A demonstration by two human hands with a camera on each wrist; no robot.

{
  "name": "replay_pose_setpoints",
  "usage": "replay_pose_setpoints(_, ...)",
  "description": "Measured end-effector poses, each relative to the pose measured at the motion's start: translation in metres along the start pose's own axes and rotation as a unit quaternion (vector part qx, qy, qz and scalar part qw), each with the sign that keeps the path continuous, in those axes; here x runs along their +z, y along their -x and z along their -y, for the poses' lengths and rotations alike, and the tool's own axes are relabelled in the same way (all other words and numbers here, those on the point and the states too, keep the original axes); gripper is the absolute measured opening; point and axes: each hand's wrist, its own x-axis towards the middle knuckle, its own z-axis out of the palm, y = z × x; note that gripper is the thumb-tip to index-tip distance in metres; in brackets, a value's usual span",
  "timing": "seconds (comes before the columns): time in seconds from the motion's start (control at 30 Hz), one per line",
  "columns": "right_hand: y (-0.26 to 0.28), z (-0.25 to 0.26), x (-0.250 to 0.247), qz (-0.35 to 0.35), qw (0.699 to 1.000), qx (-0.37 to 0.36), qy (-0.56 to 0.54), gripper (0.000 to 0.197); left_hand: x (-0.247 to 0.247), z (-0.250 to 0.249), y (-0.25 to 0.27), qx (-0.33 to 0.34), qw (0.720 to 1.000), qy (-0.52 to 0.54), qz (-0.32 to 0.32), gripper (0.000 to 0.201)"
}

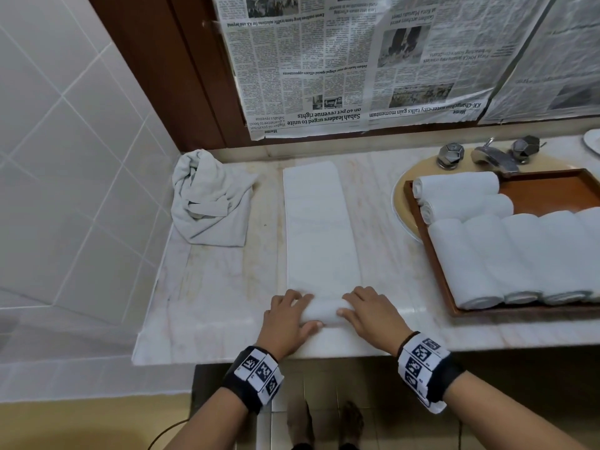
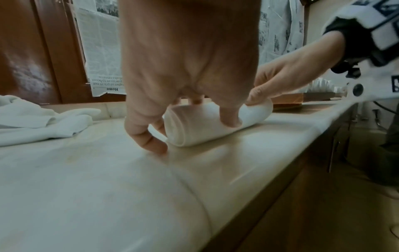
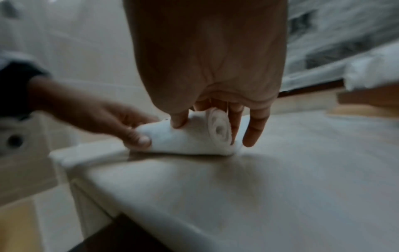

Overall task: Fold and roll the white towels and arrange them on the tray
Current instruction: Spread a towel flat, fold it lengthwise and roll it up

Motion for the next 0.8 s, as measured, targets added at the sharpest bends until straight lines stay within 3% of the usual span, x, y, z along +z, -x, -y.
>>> replay_pose_setpoints(0.1, 0.002, 0.009, 0.006, -0.096, 0.993, -0.048, 0.057, 0.044, -0.01, -0.001, -0.008, -0.002, 0.999, 0.027, 0.029, 0.059)
replay_pose_setpoints(0.2, 0.0, 0.009, 0.013, -0.105, 0.989, -0.072, 0.08, 0.048, -0.016, -0.001, -0.014, -0.014, 0.998, 0.048, 0.044, 0.057)
replay_pose_setpoints(0.3, -0.001, 0.004, 0.017, -0.067, 0.993, -0.057, 0.079, 0.059, -0.013, -0.001, -0.011, -0.023, 0.998, 0.048, 0.029, 0.058)
replay_pose_setpoints(0.37, -0.002, 0.0, 0.016, -0.035, 0.997, -0.045, 0.044, 0.077, -0.01, 0.001, -0.008, -0.028, 0.998, 0.057, 0.014, 0.058)
replay_pose_setpoints(0.43, -0.007, -0.003, 0.009, 0.03, 0.999, -0.017, -0.011, 0.101, -0.008, 0.003, -0.005, -0.036, 0.997, 0.062, 0.002, 0.058)
replay_pose_setpoints(0.5, -0.012, -0.005, 0.0, 0.08, 0.996, 0.008, -0.042, 0.106, -0.006, 0.002, -0.001, -0.024, 0.999, 0.019, -0.017, 0.063)
replay_pose_setpoints(0.67, -0.02, -0.007, -0.013, 0.16, 0.985, 0.019, -0.068, 0.061, -0.002, -0.002, -0.004, 0.003, 0.999, -0.037, -0.026, 0.073)
replay_pose_setpoints(0.8, -0.021, -0.01, -0.015, 0.139, 0.984, 0.029, -0.106, 0.048, -0.003, -0.002, -0.008, -0.012, 0.999, -0.041, -0.022, 0.073)
